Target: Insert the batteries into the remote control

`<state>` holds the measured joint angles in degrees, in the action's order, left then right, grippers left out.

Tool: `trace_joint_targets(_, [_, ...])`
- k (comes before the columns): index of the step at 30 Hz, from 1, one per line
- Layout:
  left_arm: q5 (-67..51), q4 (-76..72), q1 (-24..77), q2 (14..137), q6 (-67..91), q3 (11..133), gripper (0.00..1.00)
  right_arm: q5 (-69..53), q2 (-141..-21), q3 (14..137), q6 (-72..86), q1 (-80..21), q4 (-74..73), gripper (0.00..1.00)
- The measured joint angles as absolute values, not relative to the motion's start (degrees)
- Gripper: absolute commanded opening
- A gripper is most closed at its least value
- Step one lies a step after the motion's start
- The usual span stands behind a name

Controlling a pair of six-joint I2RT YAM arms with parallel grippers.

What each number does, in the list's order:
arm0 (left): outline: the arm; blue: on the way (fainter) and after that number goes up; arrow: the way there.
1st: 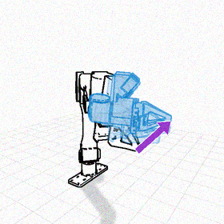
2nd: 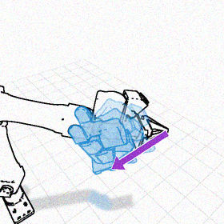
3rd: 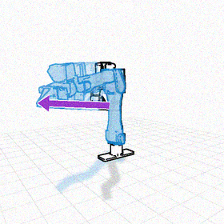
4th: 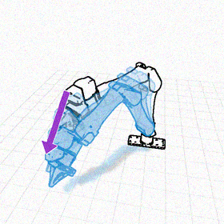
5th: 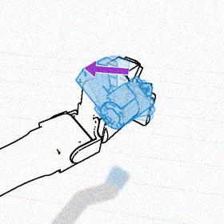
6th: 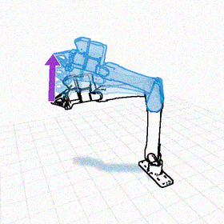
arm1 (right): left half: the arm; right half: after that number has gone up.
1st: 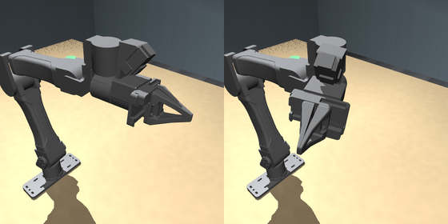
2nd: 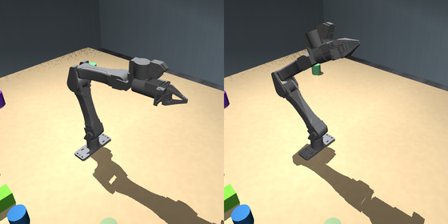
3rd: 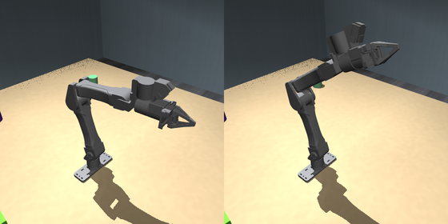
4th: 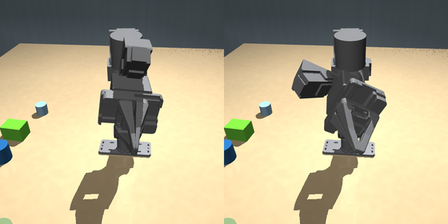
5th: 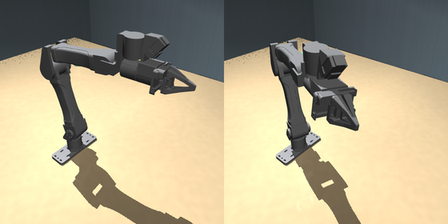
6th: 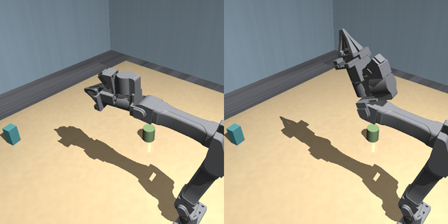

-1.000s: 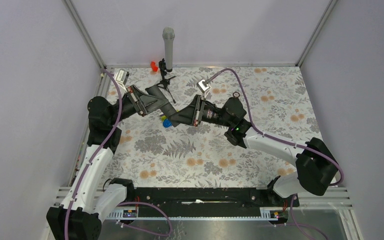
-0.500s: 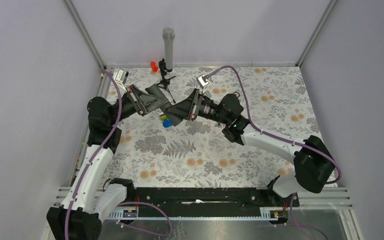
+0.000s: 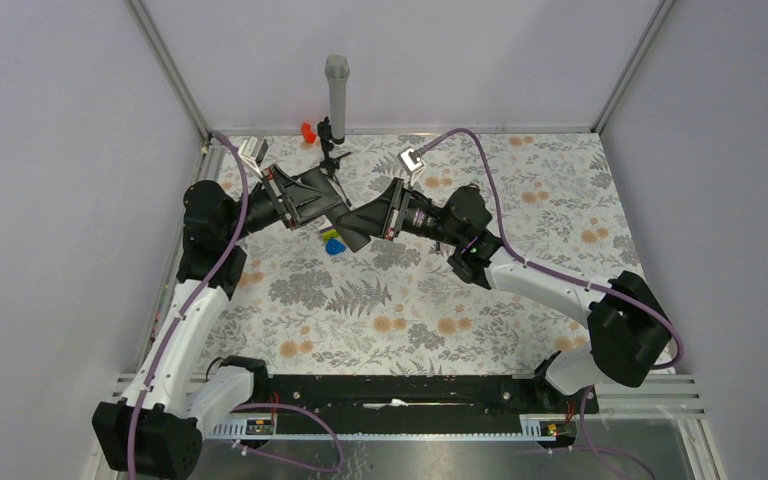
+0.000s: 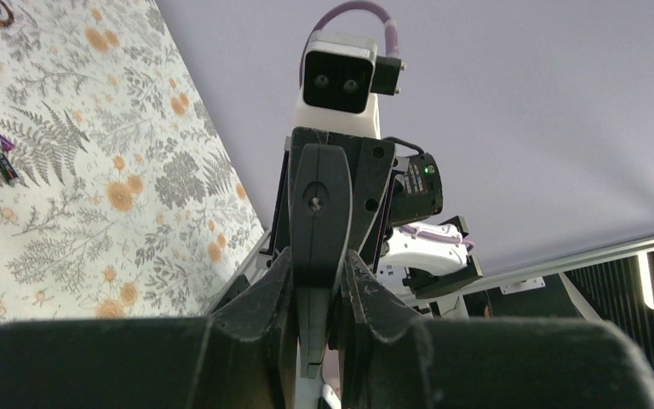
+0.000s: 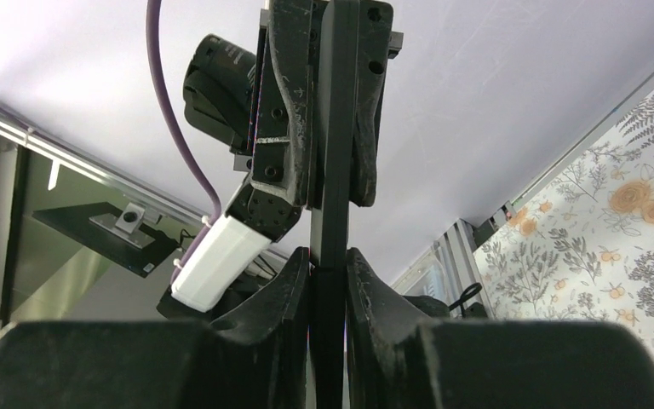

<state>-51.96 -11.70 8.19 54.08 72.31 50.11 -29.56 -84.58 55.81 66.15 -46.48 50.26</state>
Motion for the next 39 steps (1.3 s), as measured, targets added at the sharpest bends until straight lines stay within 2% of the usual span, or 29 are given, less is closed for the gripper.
trace_joint_targets(8, [-53.41, -9.67, 8.71, 55.92, 71.83, 50.57, 0.00, -35.44, -84.60, 55.88, 63.70, -44.18, 48.45, 0.17])
trace_joint_targets(11, [-52.80, -9.52, 8.69, 56.01, 71.31, 50.57, 0.00, -35.48, -85.25, 56.58, 63.83, -44.03, 47.79, 0.26])
trace_joint_targets(14, [-51.18, -9.39, 8.54, 56.01, 70.59, 50.54, 0.00, -34.70, -86.19, 57.21, 64.88, -43.86, 47.83, 0.43])
trace_joint_targets(16, [-49.34, -9.34, 8.01, 55.99, 70.81, 50.54, 0.00, -33.01, -86.63, 57.17, 65.84, -43.70, 47.64, 0.52])
trace_joint_targets(23, [-44.21, -8.05, 7.64, 55.94, 68.69, 50.54, 0.00, -28.05, -88.86, 55.05, 72.05, -43.44, 50.30, 0.64])
trace_joint_targets(27, [-42.87, -8.25, 7.64, 55.94, 68.73, 50.48, 0.00, -27.20, -89.21, 54.92, 73.56, -43.40, 50.43, 0.77])
trace_joint_targets(29, [-41.98, -9.26, 7.60, 55.94, 68.84, 50.24, 0.00, -26.59, -89.27, 54.85, 74.04, -43.33, 50.09, 0.80])
trace_joint_targets(32, [-40.58, -10.11, 7.55, 55.94, 68.64, 49.89, 0.00, -26.37, -89.45, 54.70, 74.70, -43.16, 49.80, 0.80])
trace_joint_targets(34, [-39.44, -10.31, 7.53, 55.88, 67.94, 49.45, 0.00, -26.33, -89.52, 54.43, 75.31, -43.09, 49.89, 0.76])
trace_joint_targets(39, [-36.40, -9.50, 7.53, 55.75, 65.47, 48.27, 0.00, -26.13, -89.56, 52.66, 77.36, -43.09, 50.48, 0.52])
